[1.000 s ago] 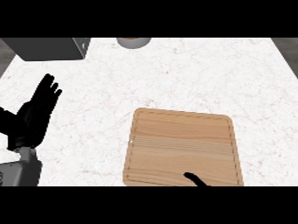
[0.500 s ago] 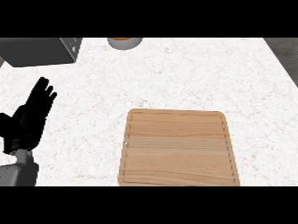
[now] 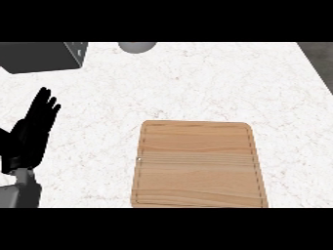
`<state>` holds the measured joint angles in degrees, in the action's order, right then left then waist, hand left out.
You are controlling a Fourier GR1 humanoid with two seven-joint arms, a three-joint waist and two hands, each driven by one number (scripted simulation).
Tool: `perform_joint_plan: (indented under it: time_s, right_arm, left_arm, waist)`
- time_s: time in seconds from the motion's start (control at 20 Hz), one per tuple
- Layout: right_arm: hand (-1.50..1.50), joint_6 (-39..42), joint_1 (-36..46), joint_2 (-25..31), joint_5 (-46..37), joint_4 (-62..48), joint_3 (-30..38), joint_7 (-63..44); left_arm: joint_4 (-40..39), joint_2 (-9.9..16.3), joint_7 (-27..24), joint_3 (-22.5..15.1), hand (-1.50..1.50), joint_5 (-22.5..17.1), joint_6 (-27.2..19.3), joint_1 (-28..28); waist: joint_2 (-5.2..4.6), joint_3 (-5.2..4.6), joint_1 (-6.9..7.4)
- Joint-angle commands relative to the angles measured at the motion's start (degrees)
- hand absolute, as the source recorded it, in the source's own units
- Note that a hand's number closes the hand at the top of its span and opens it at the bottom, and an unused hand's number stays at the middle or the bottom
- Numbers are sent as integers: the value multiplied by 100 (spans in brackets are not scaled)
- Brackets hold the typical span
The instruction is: Pick the pear from the cutting board and place it in the pan
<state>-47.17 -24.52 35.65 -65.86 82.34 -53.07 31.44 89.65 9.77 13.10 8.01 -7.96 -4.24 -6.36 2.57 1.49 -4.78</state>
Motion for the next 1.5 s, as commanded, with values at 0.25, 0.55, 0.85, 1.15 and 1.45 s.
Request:
perform_joint_plan:
  time_s: [0.25, 0.55, 0.85, 1.15, 1.45]
  right_arm:
    - [150, -975, -46, -134, 370, -1254, 26, 446]
    - [150, -1054, 94, -407, 505, -1860, -98, 689]
    - [150, -1200, 217, -529, 639, -2363, -41, 821]
    - [-150, -1017, 192, -676, 1030, -3001, 81, 765]
    - [-150, -888, 446, -1003, 1243, -3520, 56, 995]
  left_arm:
    - [64, -28, -30, -32, 0, -28, 20, -99]
    - [58, -92, -57, -120, 0, -43, 77, -88]
    - [58, -73, -54, -112, 0, -65, 108, -102]
    - [79, -48, -66, -89, 0, -70, 110, -151]
    - [70, -138, -88, -190, 0, -67, 129, -189]
  waist:
    - [-105, 124, 182]
    - [-143, 141, 357]
    - [-105, 132, 391]
    - [-164, 135, 381]
    - [-194, 161, 482]
